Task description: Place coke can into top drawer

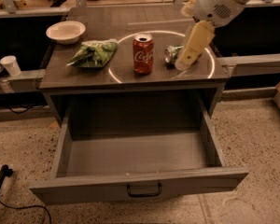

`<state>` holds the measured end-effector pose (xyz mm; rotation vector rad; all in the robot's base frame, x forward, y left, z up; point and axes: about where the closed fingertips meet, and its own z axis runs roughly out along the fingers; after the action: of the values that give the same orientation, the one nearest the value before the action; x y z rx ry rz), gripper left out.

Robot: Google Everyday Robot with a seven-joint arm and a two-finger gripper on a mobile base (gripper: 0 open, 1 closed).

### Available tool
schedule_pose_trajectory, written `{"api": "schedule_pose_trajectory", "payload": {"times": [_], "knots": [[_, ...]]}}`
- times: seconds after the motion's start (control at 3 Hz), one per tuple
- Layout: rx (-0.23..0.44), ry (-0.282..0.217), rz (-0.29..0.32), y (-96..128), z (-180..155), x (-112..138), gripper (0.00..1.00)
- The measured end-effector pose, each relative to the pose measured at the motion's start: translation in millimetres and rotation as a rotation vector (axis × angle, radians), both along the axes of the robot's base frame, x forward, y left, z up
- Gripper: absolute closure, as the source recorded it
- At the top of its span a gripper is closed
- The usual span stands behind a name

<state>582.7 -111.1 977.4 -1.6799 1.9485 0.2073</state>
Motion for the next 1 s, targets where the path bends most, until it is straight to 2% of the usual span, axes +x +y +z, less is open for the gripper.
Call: {"api": "schedule_pose_trajectory", "payload": {"times": [0.33,0.67,1.0], "knots": [[0.129,0.0,0.057,49,-19,40,0.0],[0.194,0.006,0.084,83,-33,61,0.0],[0.235,0.018,0.075,102,-46,77,0.0]]}}
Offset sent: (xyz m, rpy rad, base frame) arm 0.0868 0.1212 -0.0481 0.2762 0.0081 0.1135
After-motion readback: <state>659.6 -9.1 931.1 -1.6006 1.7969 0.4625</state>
